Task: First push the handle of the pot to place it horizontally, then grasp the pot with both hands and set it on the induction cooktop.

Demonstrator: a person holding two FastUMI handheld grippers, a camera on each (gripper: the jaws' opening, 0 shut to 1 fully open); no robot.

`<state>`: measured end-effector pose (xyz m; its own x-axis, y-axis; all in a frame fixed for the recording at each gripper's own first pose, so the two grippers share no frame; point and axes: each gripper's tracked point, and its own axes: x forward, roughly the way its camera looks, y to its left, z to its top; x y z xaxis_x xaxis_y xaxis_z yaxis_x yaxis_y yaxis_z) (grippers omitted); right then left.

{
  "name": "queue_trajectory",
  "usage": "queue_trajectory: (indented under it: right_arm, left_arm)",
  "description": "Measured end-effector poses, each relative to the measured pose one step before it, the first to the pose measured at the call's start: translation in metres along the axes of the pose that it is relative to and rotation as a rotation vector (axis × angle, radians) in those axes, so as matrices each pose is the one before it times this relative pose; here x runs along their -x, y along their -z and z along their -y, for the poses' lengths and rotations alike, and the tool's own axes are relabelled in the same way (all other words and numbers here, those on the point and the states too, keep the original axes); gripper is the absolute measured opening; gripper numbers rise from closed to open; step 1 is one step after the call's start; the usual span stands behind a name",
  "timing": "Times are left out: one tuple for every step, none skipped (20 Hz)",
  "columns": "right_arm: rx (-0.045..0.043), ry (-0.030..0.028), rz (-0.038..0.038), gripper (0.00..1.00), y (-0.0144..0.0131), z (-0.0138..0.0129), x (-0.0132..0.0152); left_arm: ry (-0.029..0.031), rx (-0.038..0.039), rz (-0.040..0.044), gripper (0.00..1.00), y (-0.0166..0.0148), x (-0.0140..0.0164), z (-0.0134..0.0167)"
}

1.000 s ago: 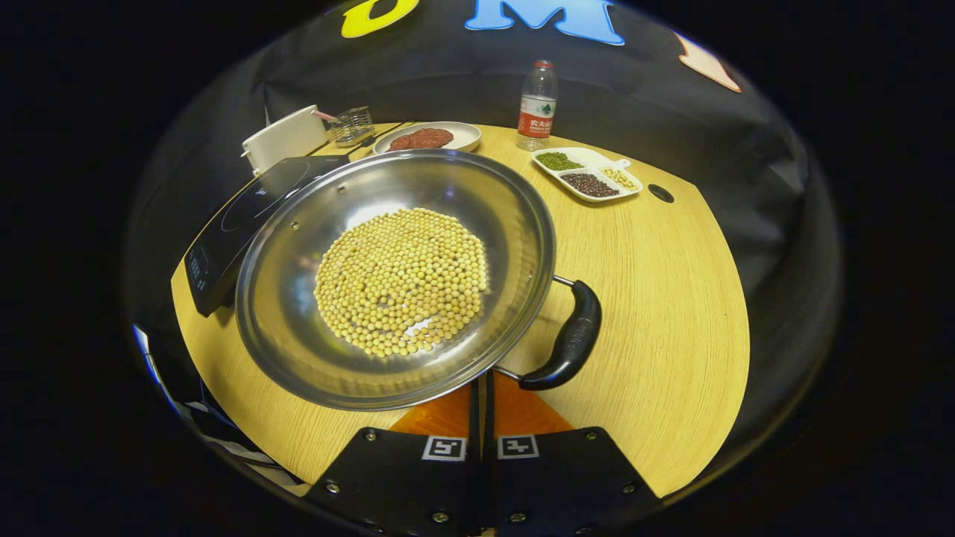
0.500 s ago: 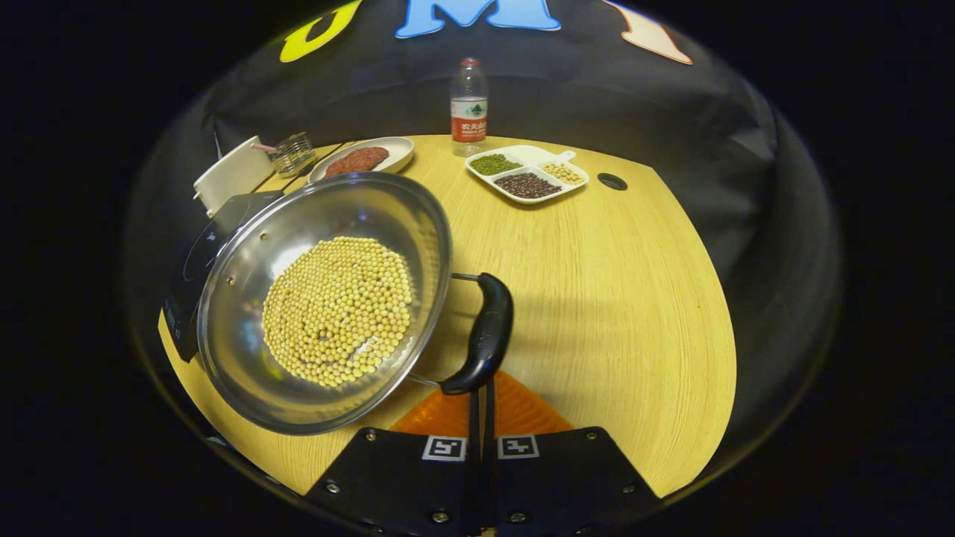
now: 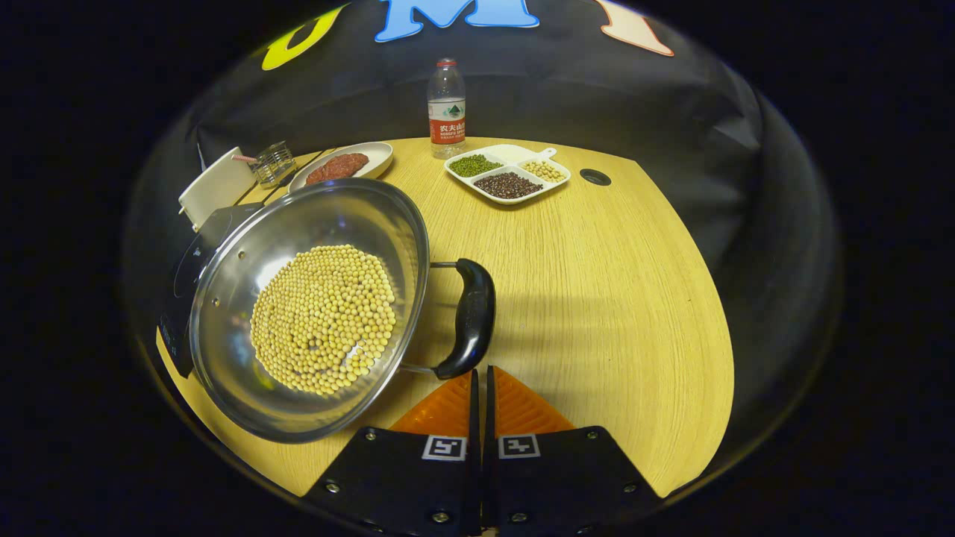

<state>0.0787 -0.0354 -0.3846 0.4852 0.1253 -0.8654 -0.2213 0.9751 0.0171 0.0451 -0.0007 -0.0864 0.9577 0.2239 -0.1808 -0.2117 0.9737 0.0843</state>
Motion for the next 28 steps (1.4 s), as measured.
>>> queue_trajectory:
  right_arm:
    - [0.00165, 0.009, 0.01364, 0.01, 0.00021, 0.00215, 0.00403]
    - [-0.009, 0.00318, 0.01878, 0.01, -0.00179, 0.00196, 0.00831]
    - [-0.01311, 0.00086, 0.02118, 0.01, -0.00222, -0.00002, 0.00719]
    - [-0.01383, 0.0004, 0.02621, 0.01, -0.00398, 0.0003, 0.00762]
    - [-0.01497, 0.00063, 0.03078, 0.01, -0.00473, -0.00001, 0.00695]
    - [-0.01409, -0.00407, 0.0344, 0.02, -0.00658, -0.00005, 0.00588]
    - [-0.01629, -0.01614, 0.03363, 0.17, -0.00697, -0.00512, 0.00737]
    - [-0.01103, 0.00072, 0.03814, 0.37, -0.00743, -0.00102, 0.00589]
    - [-0.00593, -0.00583, 0.04061, 0.71, -0.00659, -0.00118, 0.00231]
    - [-0.00629, 0.00723, 0.04317, 0.83, -0.00833, -0.00111, 0.00434]
    - [-0.00438, 0.01288, 0.03481, 1.0, -0.00599, 0.0017, 0.00188]
    - [-0.00084, 0.01433, 0.0365, 0.98, -0.00752, 0.00073, 0.00328]
    - [-0.00109, 0.00829, 0.03434, 0.98, -0.00651, -0.00111, 0.00295]
    - [-0.00157, 0.00132, 0.02906, 0.98, -0.00748, -0.00254, 0.00265]
    - [-0.00048, -0.00218, 0.01942, 0.98, -0.0035, -0.00205, 0.00086]
    - [0.0016, -0.00123, 0.01317, 0.98, -0.00334, -0.00185, 0.00068]
    - [0.00094, 0.0018, 0.00722, 0.98, -0.00077, -0.00071, -0.00166]
    - [0.00305, 0.00397, -0.00541, 0.98, 0.00156, -0.00074, -0.0014]
    - [0.00213, 0.00248, -0.00743, 0.98, 0.00326, -0.00028, -0.00157]
    - [-0.00052, 0.00262, -0.00725, 0.98, 0.00162, -0.00042, -0.00143]
    - [-0.00121, -0.00181, -0.0065, 0.98, 0.00271, -0.00137, -0.00414]
    - [-0.00117, -0.00058, -0.00517, 0.98, 0.00234, -0.00192, -0.00244]
    - [0.00129, 0.0013, -0.00657, 0.98, 0.00263, -0.00008, -0.00302]
    - [0.00046, 0.00166, -0.00096, 0.98, 0.00064, 0.00012, -0.00163]
    - [0.00078, -0.00125, -0.00058, 0.98, 0.0004, -0.00071, -0.00171]
    - [0.00104, -0.00008, -0.0017, 0.98, 0.00037, -0.00086, -0.00226]
    - [0.0022, 0.00329, -0.00148, 0.98, 0.00281, -0.00042, -0.00414]
    - [0.00147, -0.00075, -0.00155, 0.98, 0.00185, -0.00096, -0.00312]
  left_arm:
    - [0.00794, 0.00148, -0.00378, 1.0, 0.00135, -0.00094, 0.00153]
    - [0.00974, -0.00002, -0.00505, 1.0, 0.00351, -0.0017, 0.00141]
    - [0.01079, -0.0015, -0.00472, 1.0, 0.00374, -0.00206, 0.00215]
    - [0.01065, -0.00205, -0.0039, 0.98, 0.00511, -0.00451, 0.00531]
    - [0.01115, -0.00102, -0.00375, 0.98, 0.00292, -0.00396, 0.00511]
    - [0.01096, -0.00018, -0.00329, 0.98, 0.00285, -0.00267, 0.00365]
    - [0.01112, 0.00035, -0.00641, 0.98, 0.00345, -0.00203, 0.00182]
    - [0.01187, 0.00174, -0.00867, 0.98, 0.00377, -0.00215, 0.0025]
    - [0.01314, 0.00325, -0.00811, 0.98, 0.00343, -0.00251, 0.0022]
    - [0.01226, 0.00259, -0.00778, 0.98, 0.00369, -0.00328, 0.00334]
    - [0.01106, 0.00231, -0.01226, 0.98, 0.00488, -0.00229, 0.00222]
    - [0.00951, 0.00543, -0.01317, 1.0, 0.00546, -0.00371, 0.002]
    - [0.00852, 0.00698, -0.01196, 0.98, 0.0058, -0.00315, 0.00115]
    - [0.00786, 0.00408, -0.01246, 0.98, 0.00543, -0.00608, 0.00155]
    - [0.0051, -0.00174, -0.01254, 0.98, 0.00603, -0.00335, 0.00068]
    - [0.00737, -0.00389, -0.01377, 0.98, 0.00568, -0.00498, 0.00197]
    - [0.01058, -0.00163, -0.01065, 0.98, 0.00664, -0.00593, 0.00271]
    - [0.01217, -0.00005, -0.01524, 0.98, 0.00572, -0.00621, 0.00317]
    - [0.01406, -0.00069, -0.01595, 1.0, 0.00894, -0.00639, 0.0041]
    - [0.01139, -0.00083, -0.01677, 0.98, 0.00875, -0.00714, 0.00387]
    - [0.01477, -0.00161, -0.0208, 0.98, 0.00925, -0.00688, 0.00384]
    - [0.01164, -0.00366, -0.02198, 0.98, 0.00937, -0.0074, 0.00352]
    - [0.01279, -0.00759, -0.02251, 0.98, 0.0096, -0.00746, 0.00414]
    - [0.0067, -0.00805, -0.01676, 0.98, 0.00944, -0.00805, 0.00268]
    - [0.0072, -0.00708, -0.02118, 0.98, 0.00812, -0.0087, 0.00245]
    - [0.0098, -0.00139, -0.02263, 0.98, 0.00954, -0.00781, 0.0039]
    - [0.01014, 0.00798, -0.02723, 0.98, 0.01122, -0.00688, 0.00417]
    - [0.01089, 0.01201, -0.0261, 1.0, 0.00986, -0.00916, 0.00429]
